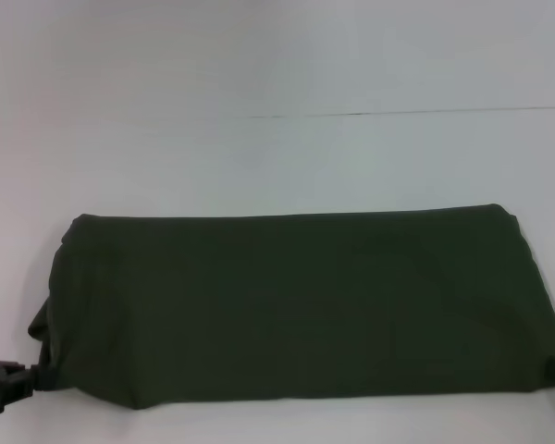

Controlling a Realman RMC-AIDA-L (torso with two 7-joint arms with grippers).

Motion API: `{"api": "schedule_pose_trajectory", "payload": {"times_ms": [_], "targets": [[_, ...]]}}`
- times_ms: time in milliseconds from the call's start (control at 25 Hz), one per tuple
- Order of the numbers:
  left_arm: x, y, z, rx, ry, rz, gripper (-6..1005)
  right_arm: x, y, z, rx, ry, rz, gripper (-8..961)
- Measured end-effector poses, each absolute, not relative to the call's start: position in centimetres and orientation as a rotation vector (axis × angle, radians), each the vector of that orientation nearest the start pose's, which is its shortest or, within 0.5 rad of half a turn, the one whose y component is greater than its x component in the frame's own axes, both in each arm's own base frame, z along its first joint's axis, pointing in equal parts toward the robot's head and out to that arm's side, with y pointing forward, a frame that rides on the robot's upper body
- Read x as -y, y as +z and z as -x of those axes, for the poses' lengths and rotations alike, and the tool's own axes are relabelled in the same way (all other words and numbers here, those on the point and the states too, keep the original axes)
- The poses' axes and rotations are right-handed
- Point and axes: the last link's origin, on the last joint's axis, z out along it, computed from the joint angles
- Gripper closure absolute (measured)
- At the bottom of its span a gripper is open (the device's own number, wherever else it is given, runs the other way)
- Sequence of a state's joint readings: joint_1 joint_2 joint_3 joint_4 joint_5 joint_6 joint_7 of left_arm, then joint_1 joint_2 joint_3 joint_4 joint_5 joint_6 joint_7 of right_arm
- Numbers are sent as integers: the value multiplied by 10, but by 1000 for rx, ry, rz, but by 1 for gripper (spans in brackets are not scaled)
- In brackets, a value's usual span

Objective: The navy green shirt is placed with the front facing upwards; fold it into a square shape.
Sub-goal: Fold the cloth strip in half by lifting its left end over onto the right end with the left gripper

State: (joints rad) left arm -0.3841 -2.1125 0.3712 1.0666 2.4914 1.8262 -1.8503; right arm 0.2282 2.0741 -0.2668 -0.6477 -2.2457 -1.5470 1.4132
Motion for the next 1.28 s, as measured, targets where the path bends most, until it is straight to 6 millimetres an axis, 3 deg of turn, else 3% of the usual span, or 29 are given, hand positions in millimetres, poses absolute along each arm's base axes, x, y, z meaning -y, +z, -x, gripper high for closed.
{"api": "schedule_pose_trajectory", "payload": {"times_ms": [80, 240, 680, 800, 880, 1000, 1160, 1280], "targets": [[-258, 67, 333, 1378, -285, 2517, 992, -218, 35, -394, -1208, 573, 2256, 917], [-260, 66, 331, 1399, -258, 2528, 992, -220, 44, -393, -1178, 601, 2253, 771], [-276, 90, 340, 1375, -402, 2317, 779, -228, 74, -395, -1022, 654, 2128, 509], [-287, 96, 339, 1362, -483, 2228, 546, -235, 78, -389, -938, 698, 2104, 388], [-294, 95, 336, 1381, -522, 2192, 464, -242, 76, -383, -899, 717, 2121, 291], [-308, 89, 332, 1450, -554, 2153, 342, -256, 67, -369, -848, 733, 2182, 172], [-323, 76, 332, 1599, -492, 2100, 91, -270, 48, -355, -774, 732, 2256, 31], [-325, 73, 332, 1650, -452, 2080, 91, -277, 38, -347, -756, 753, 2290, 35]]}}
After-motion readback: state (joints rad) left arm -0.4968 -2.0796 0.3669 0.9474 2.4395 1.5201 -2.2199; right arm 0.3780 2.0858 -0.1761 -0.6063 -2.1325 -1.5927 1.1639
